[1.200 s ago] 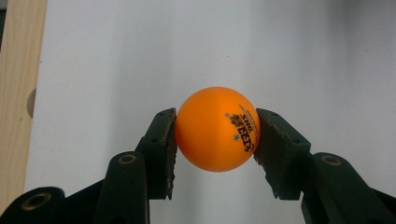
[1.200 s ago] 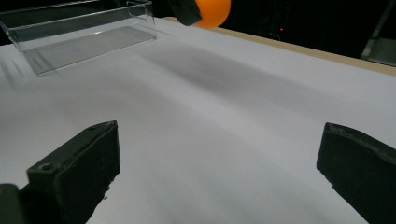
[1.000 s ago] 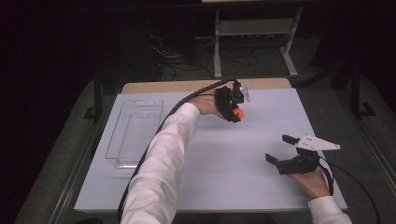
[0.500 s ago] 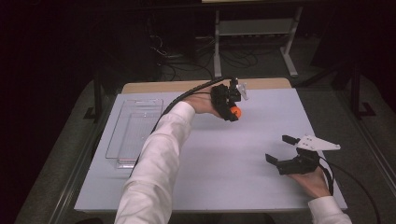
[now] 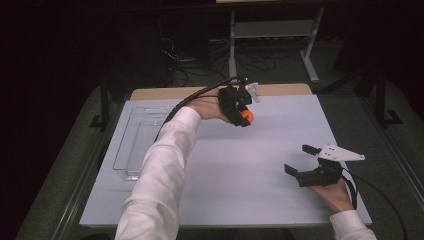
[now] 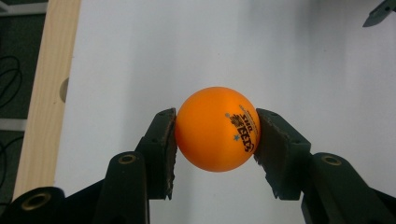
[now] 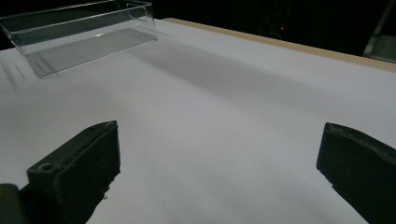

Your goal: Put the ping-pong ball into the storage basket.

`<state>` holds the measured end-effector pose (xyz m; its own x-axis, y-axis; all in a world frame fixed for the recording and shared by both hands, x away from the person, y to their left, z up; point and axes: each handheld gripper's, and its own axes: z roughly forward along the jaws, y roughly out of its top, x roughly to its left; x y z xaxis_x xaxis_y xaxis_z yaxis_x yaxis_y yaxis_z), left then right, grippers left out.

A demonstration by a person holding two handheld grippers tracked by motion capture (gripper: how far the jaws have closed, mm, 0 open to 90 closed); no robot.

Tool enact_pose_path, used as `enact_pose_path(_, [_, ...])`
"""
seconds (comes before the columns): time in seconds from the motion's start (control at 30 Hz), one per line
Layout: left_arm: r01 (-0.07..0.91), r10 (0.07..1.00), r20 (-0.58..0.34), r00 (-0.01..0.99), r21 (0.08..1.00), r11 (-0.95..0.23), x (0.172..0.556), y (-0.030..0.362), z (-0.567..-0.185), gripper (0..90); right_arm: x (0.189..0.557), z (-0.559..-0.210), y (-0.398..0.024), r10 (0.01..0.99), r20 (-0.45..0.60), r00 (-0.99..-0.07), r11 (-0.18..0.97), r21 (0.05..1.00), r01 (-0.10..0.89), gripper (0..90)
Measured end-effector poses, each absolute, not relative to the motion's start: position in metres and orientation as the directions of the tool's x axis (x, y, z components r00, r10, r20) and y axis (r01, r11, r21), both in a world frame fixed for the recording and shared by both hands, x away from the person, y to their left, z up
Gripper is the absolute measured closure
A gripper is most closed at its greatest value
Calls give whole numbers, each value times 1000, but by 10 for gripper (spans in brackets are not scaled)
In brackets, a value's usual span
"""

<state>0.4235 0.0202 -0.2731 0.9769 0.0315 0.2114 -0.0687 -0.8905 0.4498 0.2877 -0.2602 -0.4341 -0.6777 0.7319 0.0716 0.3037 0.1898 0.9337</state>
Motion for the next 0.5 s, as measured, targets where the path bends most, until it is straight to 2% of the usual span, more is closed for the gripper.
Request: enact_pose_path(0.5, [-51,58,227,972,447,-893,409,47,-253,509,287,-434,-259,730,73,-679,192,932,306,0])
